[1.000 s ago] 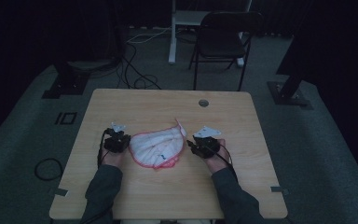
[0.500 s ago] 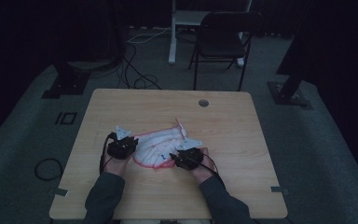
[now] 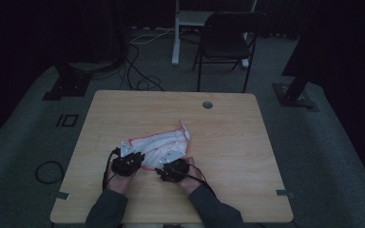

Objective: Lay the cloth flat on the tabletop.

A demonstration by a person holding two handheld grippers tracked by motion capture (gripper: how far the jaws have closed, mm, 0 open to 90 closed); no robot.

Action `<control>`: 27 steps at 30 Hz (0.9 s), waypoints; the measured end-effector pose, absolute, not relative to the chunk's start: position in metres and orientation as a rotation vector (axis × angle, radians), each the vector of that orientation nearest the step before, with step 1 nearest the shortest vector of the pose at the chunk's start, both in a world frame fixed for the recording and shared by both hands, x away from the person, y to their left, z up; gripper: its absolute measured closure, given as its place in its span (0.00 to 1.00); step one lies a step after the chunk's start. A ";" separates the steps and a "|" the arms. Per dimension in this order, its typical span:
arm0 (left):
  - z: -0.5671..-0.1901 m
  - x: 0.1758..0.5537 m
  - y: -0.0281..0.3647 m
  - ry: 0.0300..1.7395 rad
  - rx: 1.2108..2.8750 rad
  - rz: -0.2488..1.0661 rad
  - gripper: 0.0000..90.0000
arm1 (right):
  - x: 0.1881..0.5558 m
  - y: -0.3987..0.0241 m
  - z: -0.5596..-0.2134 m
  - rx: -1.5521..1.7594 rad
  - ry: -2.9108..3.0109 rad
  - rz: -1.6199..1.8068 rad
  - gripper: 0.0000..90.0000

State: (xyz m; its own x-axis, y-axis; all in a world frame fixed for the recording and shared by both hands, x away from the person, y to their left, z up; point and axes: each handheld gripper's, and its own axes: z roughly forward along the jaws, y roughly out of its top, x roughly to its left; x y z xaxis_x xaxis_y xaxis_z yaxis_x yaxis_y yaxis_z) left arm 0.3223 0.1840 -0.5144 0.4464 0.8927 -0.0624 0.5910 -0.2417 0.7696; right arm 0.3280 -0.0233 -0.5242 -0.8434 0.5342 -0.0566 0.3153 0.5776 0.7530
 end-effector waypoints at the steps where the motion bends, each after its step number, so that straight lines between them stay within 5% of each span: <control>1: -0.516 0.321 0.185 1.251 1.944 0.508 0.86 | 0.328 -0.020 -0.526 0.695 2.540 1.116 0.61; 5: -0.520 0.316 0.189 1.258 1.945 0.499 0.86 | 0.330 -0.011 -0.533 0.670 2.547 1.036 0.63; 11: -0.518 0.315 0.187 1.250 1.938 0.497 0.86 | 0.335 -0.020 -0.528 0.699 2.495 1.024 0.92; 16: -0.517 0.314 0.177 1.215 1.960 0.485 0.86 | 0.343 -0.043 -0.518 0.772 2.448 1.061 1.00; 18: -0.518 0.315 0.174 1.209 1.958 0.477 0.86 | 0.345 -0.049 -0.515 0.783 2.436 1.071 0.98; 22: -0.521 0.316 0.174 1.223 1.958 0.473 0.86 | 0.341 -0.044 -0.516 0.758 2.475 1.101 0.74; 27: -0.520 0.315 0.182 1.247 1.933 0.483 0.86 | 0.337 -0.026 -0.523 0.718 2.515 1.118 0.65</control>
